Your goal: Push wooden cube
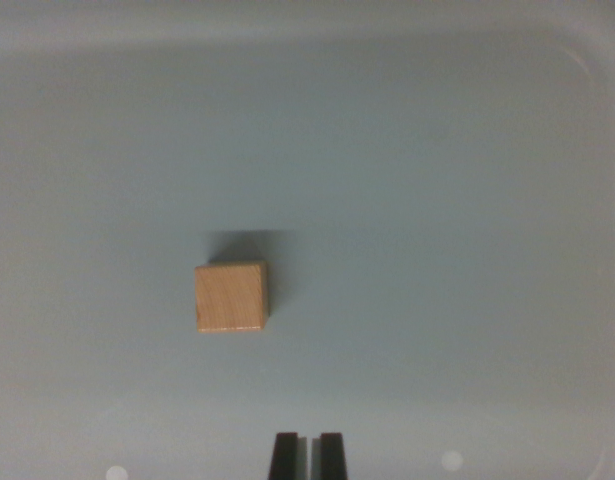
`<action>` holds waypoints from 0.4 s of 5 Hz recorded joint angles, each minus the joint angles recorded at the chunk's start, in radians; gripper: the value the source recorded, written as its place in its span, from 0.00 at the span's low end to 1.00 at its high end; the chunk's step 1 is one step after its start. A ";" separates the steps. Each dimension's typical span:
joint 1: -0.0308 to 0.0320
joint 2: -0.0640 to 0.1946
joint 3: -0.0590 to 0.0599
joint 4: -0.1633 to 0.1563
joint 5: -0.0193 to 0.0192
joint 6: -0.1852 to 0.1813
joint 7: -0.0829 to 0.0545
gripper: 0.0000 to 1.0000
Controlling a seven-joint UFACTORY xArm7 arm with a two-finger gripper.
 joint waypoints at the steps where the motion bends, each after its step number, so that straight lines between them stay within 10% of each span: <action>1: 0.0000 0.000 0.000 0.000 0.0000 0.000 0.000 0.00; 2: 0.0027 0.006 0.003 -0.032 -0.0015 -0.037 0.003 0.00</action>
